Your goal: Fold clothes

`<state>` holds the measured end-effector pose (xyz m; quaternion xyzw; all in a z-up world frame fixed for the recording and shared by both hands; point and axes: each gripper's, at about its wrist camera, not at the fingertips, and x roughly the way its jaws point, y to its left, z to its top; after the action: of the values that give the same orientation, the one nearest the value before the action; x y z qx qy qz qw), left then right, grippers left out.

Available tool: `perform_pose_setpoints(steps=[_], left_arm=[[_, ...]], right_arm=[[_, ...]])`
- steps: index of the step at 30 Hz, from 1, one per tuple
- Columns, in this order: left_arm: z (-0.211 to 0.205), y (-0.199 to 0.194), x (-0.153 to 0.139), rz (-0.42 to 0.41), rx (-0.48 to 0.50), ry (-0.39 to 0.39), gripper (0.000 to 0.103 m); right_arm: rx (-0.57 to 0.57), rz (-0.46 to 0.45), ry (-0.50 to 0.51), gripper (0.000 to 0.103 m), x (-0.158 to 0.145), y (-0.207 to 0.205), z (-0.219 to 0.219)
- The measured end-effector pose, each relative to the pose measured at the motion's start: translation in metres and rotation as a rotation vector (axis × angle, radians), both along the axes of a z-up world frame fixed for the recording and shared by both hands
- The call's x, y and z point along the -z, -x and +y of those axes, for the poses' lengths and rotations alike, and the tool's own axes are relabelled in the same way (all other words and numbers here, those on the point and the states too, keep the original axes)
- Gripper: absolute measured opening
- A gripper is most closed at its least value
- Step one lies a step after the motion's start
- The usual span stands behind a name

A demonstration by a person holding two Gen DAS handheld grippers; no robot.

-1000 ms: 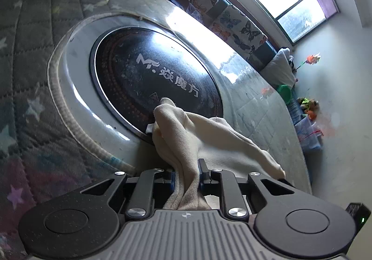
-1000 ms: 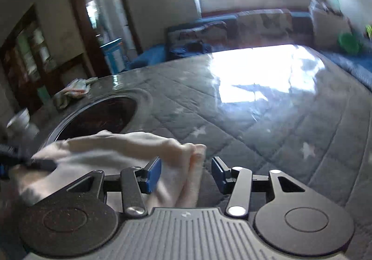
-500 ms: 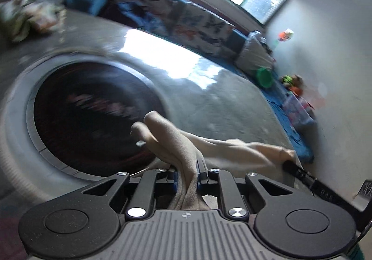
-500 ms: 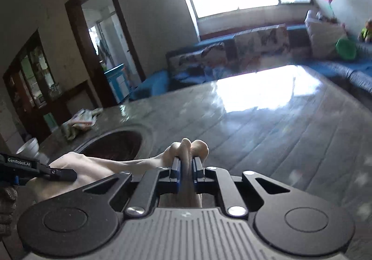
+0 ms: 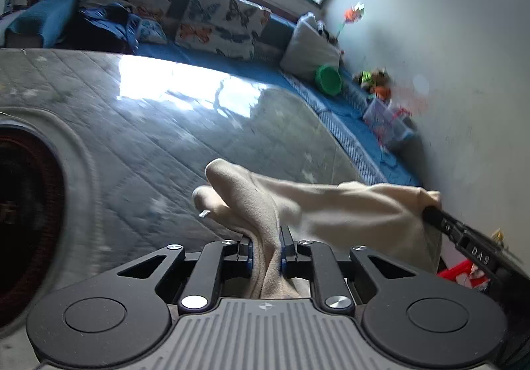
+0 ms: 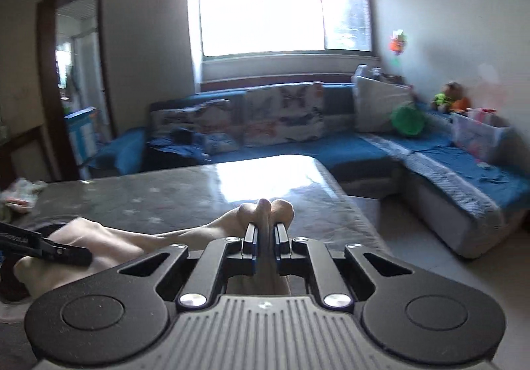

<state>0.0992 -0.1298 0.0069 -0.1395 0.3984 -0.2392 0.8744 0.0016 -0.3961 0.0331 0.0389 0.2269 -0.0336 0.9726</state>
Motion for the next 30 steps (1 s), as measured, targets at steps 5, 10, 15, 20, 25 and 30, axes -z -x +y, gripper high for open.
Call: perform_pose_setpoints(steps=[5, 10, 15, 20, 25, 30], left_arm=[[-0.015, -0.001, 0.029, 0.018, 0.011, -0.112, 0.033], [0.0, 0.008, 0.027, -0.021, -0.029, -0.161, 0.048], [0.0, 0.02, 0.01, -0.094, -0.048, -0.188, 0.048], [-0.017, 0.046, 0.01, -0.176, 0.019, -0.231, 0.048], [-0.027, 0.055, 0.028, -0.168, 0.058, -0.283, 0.048], [-0.026, 0.061, 0.021, -0.197, 0.06, -0.267, 0.048]], right_arm=[[0.081, 0.097, 0.006, 0.016, 0.032, -0.009, -0.021], [0.07, 0.11, 0.006, 0.021, 0.044, 0.006, -0.018], [-0.037, 0.1, -0.002, 0.034, 0.045, 0.021, 0.008], [-0.085, 0.115, -0.022, 0.043, 0.058, 0.035, 0.025], [-0.053, 0.139, -0.065, 0.046, 0.072, 0.042, 0.012], [-0.064, 0.139, -0.053, 0.049, 0.059, 0.041, 0.009]])
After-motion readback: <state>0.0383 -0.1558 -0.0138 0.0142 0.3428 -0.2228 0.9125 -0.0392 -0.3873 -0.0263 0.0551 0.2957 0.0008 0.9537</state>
